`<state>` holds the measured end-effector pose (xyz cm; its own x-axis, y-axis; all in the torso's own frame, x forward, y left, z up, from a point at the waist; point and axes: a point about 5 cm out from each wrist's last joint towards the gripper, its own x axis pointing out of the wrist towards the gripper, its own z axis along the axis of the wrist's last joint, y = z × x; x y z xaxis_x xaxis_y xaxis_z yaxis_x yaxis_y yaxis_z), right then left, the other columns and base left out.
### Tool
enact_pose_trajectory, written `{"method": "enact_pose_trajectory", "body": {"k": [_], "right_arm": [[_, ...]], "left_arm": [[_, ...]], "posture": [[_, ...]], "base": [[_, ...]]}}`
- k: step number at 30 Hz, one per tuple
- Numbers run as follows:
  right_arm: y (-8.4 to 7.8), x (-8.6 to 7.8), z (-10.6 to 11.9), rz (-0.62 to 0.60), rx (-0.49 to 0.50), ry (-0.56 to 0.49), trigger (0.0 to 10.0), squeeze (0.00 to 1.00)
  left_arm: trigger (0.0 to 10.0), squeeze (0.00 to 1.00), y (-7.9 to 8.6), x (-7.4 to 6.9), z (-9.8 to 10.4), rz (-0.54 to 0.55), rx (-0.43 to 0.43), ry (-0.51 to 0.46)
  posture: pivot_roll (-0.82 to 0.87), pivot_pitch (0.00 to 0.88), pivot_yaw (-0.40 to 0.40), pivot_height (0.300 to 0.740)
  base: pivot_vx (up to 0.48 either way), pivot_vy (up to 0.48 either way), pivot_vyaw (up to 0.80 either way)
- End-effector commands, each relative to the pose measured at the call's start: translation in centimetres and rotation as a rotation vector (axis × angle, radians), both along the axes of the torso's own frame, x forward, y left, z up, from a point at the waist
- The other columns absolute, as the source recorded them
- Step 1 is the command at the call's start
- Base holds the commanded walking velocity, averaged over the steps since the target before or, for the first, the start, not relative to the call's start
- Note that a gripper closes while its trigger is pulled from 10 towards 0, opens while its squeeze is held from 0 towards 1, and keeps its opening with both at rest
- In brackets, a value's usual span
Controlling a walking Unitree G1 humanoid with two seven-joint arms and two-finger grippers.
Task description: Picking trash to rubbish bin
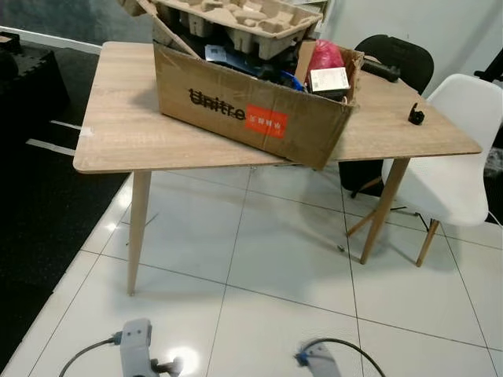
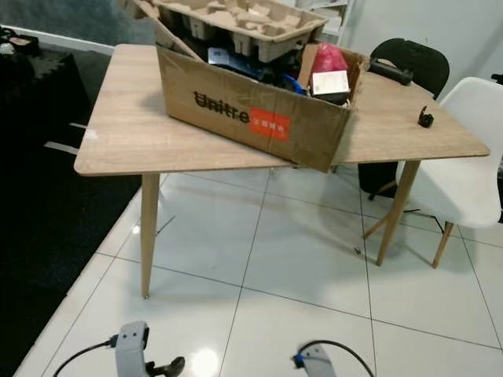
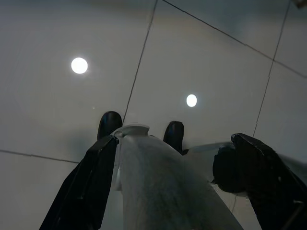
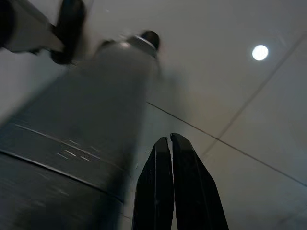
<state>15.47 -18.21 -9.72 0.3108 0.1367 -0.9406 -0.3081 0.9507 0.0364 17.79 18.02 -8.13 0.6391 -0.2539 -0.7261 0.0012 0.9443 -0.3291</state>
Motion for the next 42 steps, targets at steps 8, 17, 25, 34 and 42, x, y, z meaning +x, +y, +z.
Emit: {"method": "enact_pose_trajectory", "body": {"k": [8, 17, 25, 34, 42], "right_arm": [[-0.9, -1.4, -0.4, -0.001, -0.017, 0.024, 10.0, 0.0], [1.2, -0.9, -0.5, 0.004, -0.009, 0.009, 10.0, 0.0], [3.0, 0.0, -0.3, 0.019, -0.001, -0.013, 10.0, 0.0], [2.9, 1.0, 0.1, 0.048, -0.029, -0.032, 10.0, 0.0], [-0.2, 0.8, 0.3, 0.066, -0.082, -0.026, 10.0, 0.0]], "left_arm": [[10.0, 0.0, -0.2, -0.5, -0.2, 0.049, -0.06, 0.009], [10.0, 0.0, 0.3, -0.7, -0.3, 0.115, -0.088, 0.007], [10.0, 0.0, 0.1, -1.0, -0.4, 0.114, -0.09, 0.017], [10.0, 0.0, 0.0, -1.4, -0.6, 0.097, -0.083, 0.032], [10.0, 0.0, 0.0, -1.4, -0.6, 0.089, -0.08, 0.037]], "posture": [[0.24, 0.092, -0.117, 0.74], [0.25, 0.103, -0.117, 0.74], [0.25, 0.106, -0.122, 0.74], [0.25, 0.097, -0.12, 0.74], [0.25, 0.087, -0.116, 0.74]], "base": [[0.0, -0.291, 0.0], [0.0, 0.0, 0.0], [0.0, 0.0, 0.0], [0.0, 0.0, 0.0], [0.0, 0.0, 0.0]]}}
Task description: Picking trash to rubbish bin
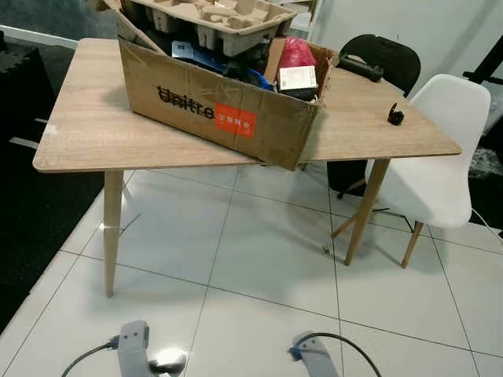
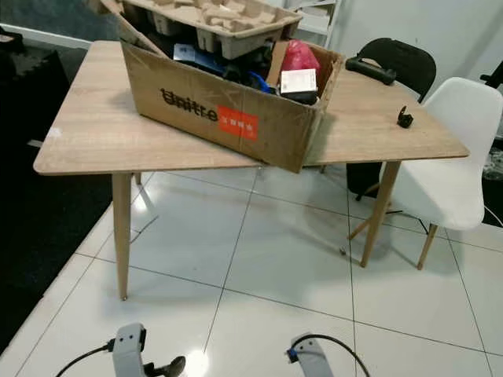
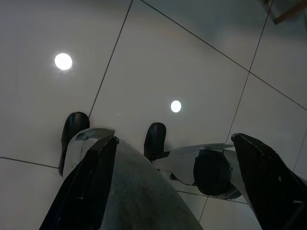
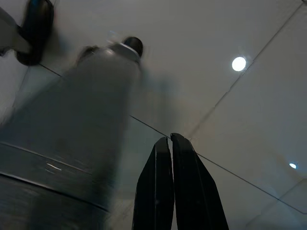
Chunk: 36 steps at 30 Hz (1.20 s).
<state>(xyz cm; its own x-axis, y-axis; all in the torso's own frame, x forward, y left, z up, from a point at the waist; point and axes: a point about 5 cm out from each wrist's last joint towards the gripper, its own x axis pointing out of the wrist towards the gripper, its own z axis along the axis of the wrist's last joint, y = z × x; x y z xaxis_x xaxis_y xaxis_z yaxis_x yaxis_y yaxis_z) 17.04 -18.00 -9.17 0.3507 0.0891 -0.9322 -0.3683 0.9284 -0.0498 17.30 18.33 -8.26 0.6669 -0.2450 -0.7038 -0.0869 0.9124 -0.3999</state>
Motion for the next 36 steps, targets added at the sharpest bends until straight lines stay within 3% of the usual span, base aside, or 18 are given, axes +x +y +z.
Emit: {"method": "enact_pose_trajectory", "body": {"k": [1, 4, 9, 15, 21, 36], "right_arm": [[-0.8, -0.9, -0.3, -0.001, -0.013, 0.025, 10.0, 0.0], [-1.7, -1.5, -0.4, -0.007, -0.025, 0.034, 10.0, 0.0], [-1.8, -1.7, -0.4, -0.006, -0.026, 0.037, 10.0, 0.0], [1.3, -2.4, -1.1, 0.024, -0.004, 0.045, 10.0, 0.0], [2.3, -2.3, -1.1, 0.034, 0.005, 0.04, 10.0, 0.0], [-0.8, -1.7, -0.6, 0.009, -0.033, 0.038, 10.0, 0.0]], "left_arm": [[10.0, 0.0, -0.3, -0.9, -0.5, -0.009, -0.005, 0.042], [10.0, 0.0, -0.2, -0.8, -0.4, -0.018, 0.006, 0.039], [10.0, 0.0, -0.1, -0.7, -0.4, -0.019, 0.008, 0.038], [10.0, 0.0, 0.4, -0.5, -0.3, 0.021, 0.009, 0.028], [10.0, 0.0, 0.6, -0.5, -0.2, 0.022, 0.009, 0.023], [10.0, 0.0, 0.4, -0.8, -0.3, 0.016, 0.003, 0.03]], "posture": [[0.25, 0.087, -0.116, 0.74], [0.27, 0.084, -0.117, 0.74], [0.27, 0.085, -0.118, 0.74], [0.28, 0.085, -0.117, 0.74], [0.28, 0.098, -0.114, 0.74], [0.26, 0.114, -0.107, 0.74]], "base": [[0.0, 0.0, 0.0], [0.0, 0.0, 0.0], [0.0, 0.0, 0.0], [0.0, 0.0, 0.0], [0.0, 0.0, 0.0], [0.0, 0.0, 0.0]]}}
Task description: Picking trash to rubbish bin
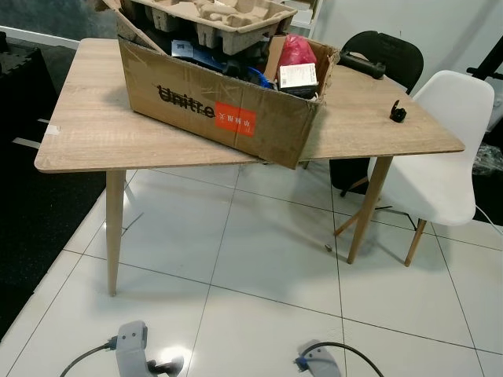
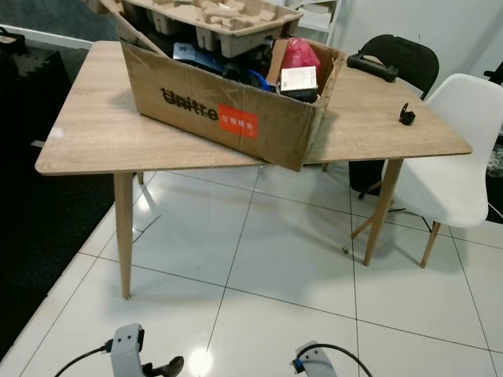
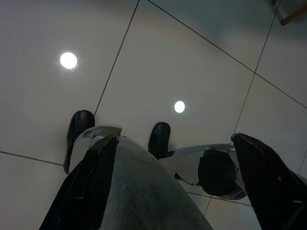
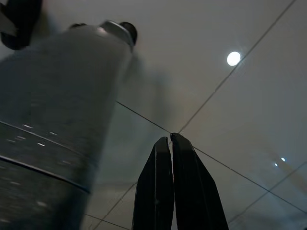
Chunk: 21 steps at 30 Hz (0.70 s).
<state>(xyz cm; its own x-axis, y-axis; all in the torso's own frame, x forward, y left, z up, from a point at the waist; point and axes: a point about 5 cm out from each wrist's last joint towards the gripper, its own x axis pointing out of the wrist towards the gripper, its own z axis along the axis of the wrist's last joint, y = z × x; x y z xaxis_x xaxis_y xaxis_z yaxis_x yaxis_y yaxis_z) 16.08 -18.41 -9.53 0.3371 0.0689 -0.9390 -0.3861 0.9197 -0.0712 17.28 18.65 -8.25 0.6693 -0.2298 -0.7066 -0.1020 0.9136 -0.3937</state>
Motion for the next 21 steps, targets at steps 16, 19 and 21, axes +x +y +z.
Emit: {"method": "enact_pose_trajectory", "body": {"k": [16, 19, 21], "right_arm": [[0.5, -2.0, -0.8, 0.011, 0.002, 0.044, 10.0, 0.0], [-0.1, -2.1, -0.8, 0.023, -0.012, 0.048, 10.0, 0.0], [-0.5, -2.0, -0.7, 0.022, -0.018, 0.047, 10.0, 0.0]], "left_arm": [[10.0, 0.0, 0.0, -0.7, -0.3, 0.002, -0.002, 0.029], [10.0, 0.0, 0.0, -0.7, -0.3, 0.002, -0.004, 0.03], [10.0, 0.0, -0.1, -0.6, -0.3, 0.002, -0.005, 0.029]], "posture": [[0.27, 0.109, -0.111, 0.74], [0.26, 0.11, -0.112, 0.74], [0.26, 0.11, -0.116, 0.74]], "base": [[0.0, 0.0, 0.0], [0.0, 0.0, -0.74], [0.0, 0.0, -0.77]]}}
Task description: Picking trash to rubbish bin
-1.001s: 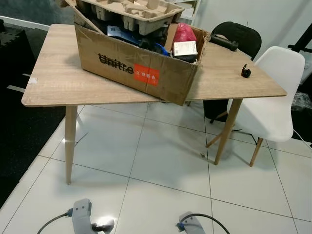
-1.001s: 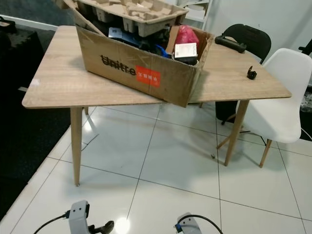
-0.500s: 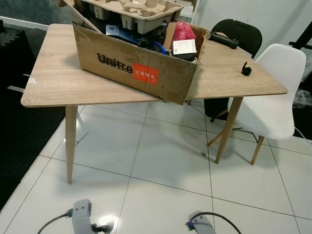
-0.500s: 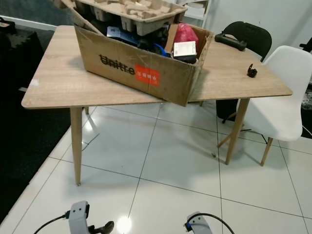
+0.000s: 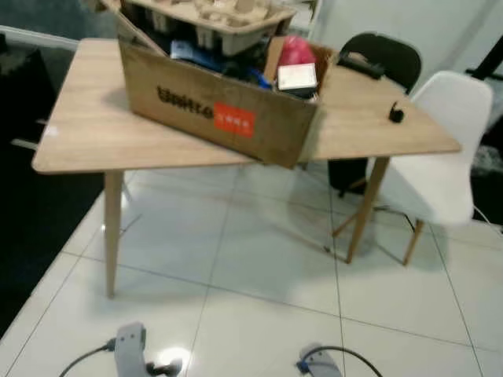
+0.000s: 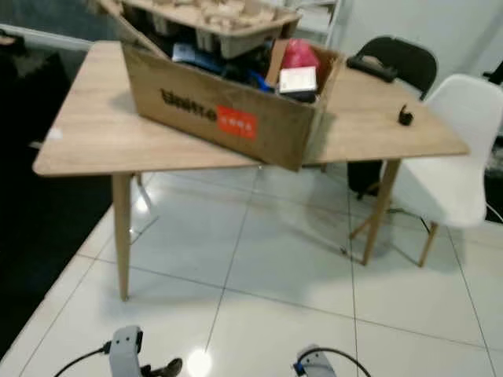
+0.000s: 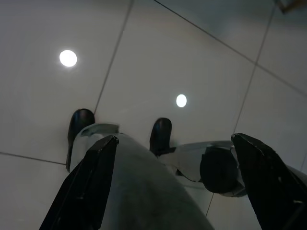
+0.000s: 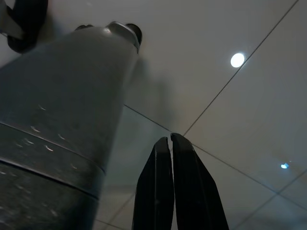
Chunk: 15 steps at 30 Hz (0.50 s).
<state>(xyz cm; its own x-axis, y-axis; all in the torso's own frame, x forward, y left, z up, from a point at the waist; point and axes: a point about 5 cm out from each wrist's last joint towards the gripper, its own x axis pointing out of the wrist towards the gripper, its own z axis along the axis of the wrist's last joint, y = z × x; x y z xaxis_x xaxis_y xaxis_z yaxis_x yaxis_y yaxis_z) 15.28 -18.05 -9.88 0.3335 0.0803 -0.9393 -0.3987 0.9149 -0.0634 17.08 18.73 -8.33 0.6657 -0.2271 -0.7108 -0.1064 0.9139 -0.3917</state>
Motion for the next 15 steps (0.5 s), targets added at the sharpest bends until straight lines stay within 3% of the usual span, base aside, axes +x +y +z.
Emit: {"method": "enact_pose_trajectory", "body": {"k": [1, 7, 15], "right_arm": [[-0.9, -1.17, -0.33, 0.008, -0.026, 0.044, 10.0, 0.0], [-1.35, -0.87, -0.16, 0.015, -0.036, 0.041, 10.0, 0.0], [-0.61, -0.36, -0.08, 0.023, -0.032, 0.034, 10.0, 0.0]], "left_arm": [[10.0, 0.0, -0.2, -0.43, -0.25, 0.0, -0.007, 0.023], [10.0, 0.0, -0.23, -0.38, -0.24, 0.007, -0.013, 0.022], [10.0, 0.0, -0.32, -0.31, -0.22, 0.002, -0.013, 0.021]], "posture": [[0.26, 0.11, -0.116, 0.74], [0.26, 0.107, -0.118, 0.74], [0.26, 0.092, -0.12, 0.74]], "base": [[0.0, 0.0, -0.77], [0.0, 0.0, -0.77], [0.0, 0.0, -0.77]]}}
